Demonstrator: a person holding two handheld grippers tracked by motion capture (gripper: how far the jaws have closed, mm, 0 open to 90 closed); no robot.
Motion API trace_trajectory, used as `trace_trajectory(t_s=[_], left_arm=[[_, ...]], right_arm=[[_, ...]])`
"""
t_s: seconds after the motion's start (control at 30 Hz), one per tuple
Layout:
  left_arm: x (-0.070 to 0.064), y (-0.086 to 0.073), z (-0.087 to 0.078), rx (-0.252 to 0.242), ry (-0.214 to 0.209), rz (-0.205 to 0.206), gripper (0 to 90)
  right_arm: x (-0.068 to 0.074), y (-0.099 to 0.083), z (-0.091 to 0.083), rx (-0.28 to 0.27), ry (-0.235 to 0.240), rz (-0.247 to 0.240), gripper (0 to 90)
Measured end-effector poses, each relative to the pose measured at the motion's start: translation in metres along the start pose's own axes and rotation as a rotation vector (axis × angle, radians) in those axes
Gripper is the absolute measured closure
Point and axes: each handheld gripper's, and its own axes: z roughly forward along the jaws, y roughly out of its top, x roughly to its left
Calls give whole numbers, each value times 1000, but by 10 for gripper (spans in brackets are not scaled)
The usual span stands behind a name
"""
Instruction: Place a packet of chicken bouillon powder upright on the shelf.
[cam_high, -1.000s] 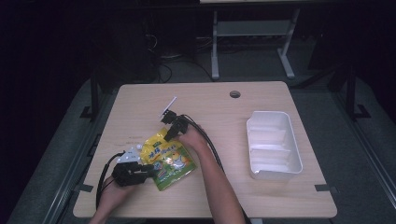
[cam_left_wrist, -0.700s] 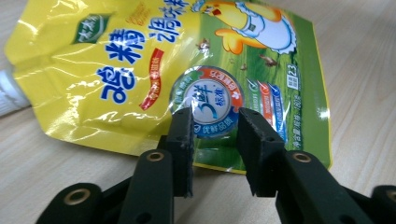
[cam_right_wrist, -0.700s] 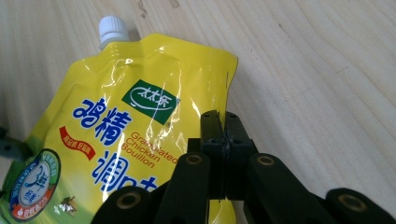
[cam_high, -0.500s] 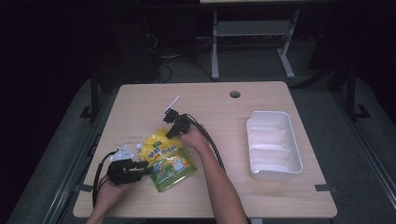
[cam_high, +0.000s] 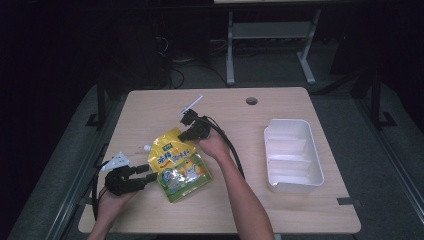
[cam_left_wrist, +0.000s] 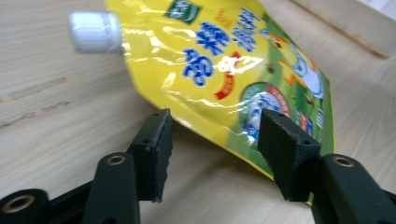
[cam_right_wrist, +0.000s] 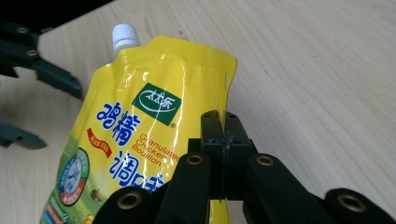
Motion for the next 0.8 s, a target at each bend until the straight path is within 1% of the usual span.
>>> trace_trajectory(t_s=[0.03,0.13,0.2,0.23,0.3,0.33,0.37,0.4,0.43,0.47,0.5,0.53,0.57,0.6,0.7,0.73,0.77,0.8], left_arm=[[1,0,0,-2,-6,-8,424],[3,0,2,-1,-21,-25,408],[2,-1,4,1,-47,-38,395],[2,-1,4,0,-60,-45,393],[1,-1,6,-3,-84,-49,394],[1,0,6,-5,-98,-54,399],[1,0,6,-7,-109,-57,399],[1,0,7,-11,-127,-59,418],[1,0,7,-15,-140,-63,418],[0,1,7,-23,-161,-74,432],[0,1,8,-28,-171,-79,432],[-1,1,8,-34,-185,-80,464],[-2,2,7,-35,-190,-77,464],[-3,2,7,-39,-197,-70,483],[-6,4,5,-54,-210,-65,563],[-6,4,4,-57,-214,-66,615],[-6,4,3,-65,-220,-71,615],[-6,5,3,-72,-226,-73,636]], right_arm=[[2,-1,-5,-18,2,-3,896],[4,-1,-11,-39,4,-9,896],[9,0,-19,-57,2,-20,896],[14,1,-25,-79,6,-36,896],[16,2,-27,-84,6,-41,896],[22,3,-33,-102,7,-61,896],[22,3,-33,-102,7,-61,896],[27,3,-38,-118,18,-68,896],[27,3,-38,-118,18,-68,896],[32,3,-42,-134,27,-83,896],[32,3,-42,-134,27,-83,896],[37,3,-46,-150,39,-91,895],[37,3,-46,-150,39,-91,895],[38,3,-48,-155,44,-94,896],[43,0,-54,-174,48,-108,896],[45,-2,-59,-184,56,-107,896],[45,-2,-59,-184,56,-107,896],[45,-4,-62,-193,64,-105,896]])
